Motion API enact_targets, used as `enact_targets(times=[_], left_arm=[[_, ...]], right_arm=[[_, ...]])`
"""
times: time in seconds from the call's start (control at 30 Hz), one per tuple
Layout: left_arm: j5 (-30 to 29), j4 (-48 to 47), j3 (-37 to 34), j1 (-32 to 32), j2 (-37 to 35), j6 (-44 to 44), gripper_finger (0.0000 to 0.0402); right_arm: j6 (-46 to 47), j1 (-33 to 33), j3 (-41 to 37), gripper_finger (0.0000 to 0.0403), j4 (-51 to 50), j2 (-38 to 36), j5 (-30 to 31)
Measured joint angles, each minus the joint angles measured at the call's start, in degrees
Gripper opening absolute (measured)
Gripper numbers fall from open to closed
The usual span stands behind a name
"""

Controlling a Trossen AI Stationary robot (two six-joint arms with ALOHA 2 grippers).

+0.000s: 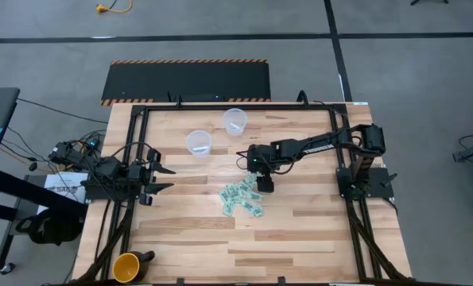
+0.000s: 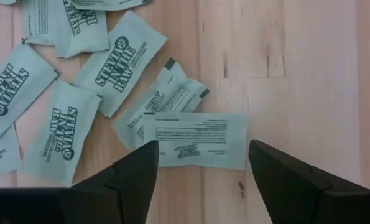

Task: Pick and place items into bin
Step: Put the stevia packet into the top transparent bin

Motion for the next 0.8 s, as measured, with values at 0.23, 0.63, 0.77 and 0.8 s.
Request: enact_targets(times=[0.23, 0.63, 0.77, 0.8], left_arm=[[0.0, 0.02, 0.0, -0.02, -0.01, -0.01, 0.0166], [0.28, -0.2, 0.0, 0.0, 0.0, -0.48, 0.0166], [1.61, -0.2, 0.0, 0.0, 0.0, -0.53, 0.0166], [2.01, -0.2, 0.0, 0.0, -0.02, -0.68, 0.0166]], right_arm=[[-0.02, 0.59, -0.15, 0.0244, 0.71, 1.08, -0.1], [-0.01, 0.85, 0.03, 0.0244, 2.73, 3.24, -0.2], [0.39, 0.76, 0.13, 0.0244, 3.15, 3.52, -0.37], [0.42, 0.76, 0.13, 0.0244, 3.15, 3.54, -0.41]])
